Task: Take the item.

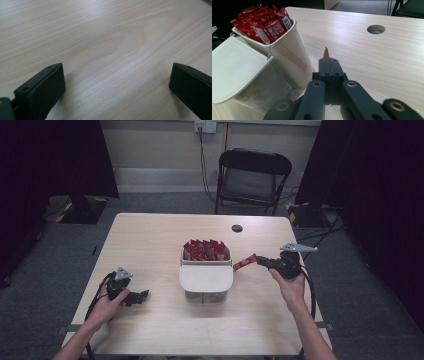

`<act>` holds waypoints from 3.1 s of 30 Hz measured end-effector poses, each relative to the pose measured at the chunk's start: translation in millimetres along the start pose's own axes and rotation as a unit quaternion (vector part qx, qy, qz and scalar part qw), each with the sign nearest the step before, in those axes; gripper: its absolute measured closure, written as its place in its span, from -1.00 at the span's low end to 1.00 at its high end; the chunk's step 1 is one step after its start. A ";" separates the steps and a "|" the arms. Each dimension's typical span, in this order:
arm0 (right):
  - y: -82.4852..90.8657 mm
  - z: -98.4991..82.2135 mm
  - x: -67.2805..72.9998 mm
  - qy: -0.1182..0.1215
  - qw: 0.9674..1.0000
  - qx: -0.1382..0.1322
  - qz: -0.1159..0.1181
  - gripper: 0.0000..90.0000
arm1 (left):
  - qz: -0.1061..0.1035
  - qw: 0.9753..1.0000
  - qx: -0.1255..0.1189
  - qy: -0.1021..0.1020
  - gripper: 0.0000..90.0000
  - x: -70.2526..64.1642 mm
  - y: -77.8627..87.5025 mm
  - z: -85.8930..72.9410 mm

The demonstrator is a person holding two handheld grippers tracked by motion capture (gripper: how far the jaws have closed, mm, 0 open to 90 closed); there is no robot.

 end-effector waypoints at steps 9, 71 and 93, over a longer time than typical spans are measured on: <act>4.7 -11.6 2.8 0.007 1.000 0.016 0.002 1.00 | 0.000 1.000 0.000 0.000 -1.00 0.0 0.0 0.0; -38.0 -52.9 -22.1 -0.036 0.995 0.092 -0.031 0.29 | 0.000 1.000 0.000 0.000 -1.00 0.0 0.0 0.0; 8.5 -49.1 -14.4 -0.053 0.995 0.058 -0.067 -0.64 | 0.001 1.000 0.001 -0.001 -1.00 0.1 0.1 0.0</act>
Point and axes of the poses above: each handheld gripper's, and its own axes: y roughly backward along the jaws, z roughly out of its top, x roughly to its left, the point moved 4 cm from there along -y, roughly forward along the jaws, and after that the axes turned 8 degrees about x, right-handed, at the moved point
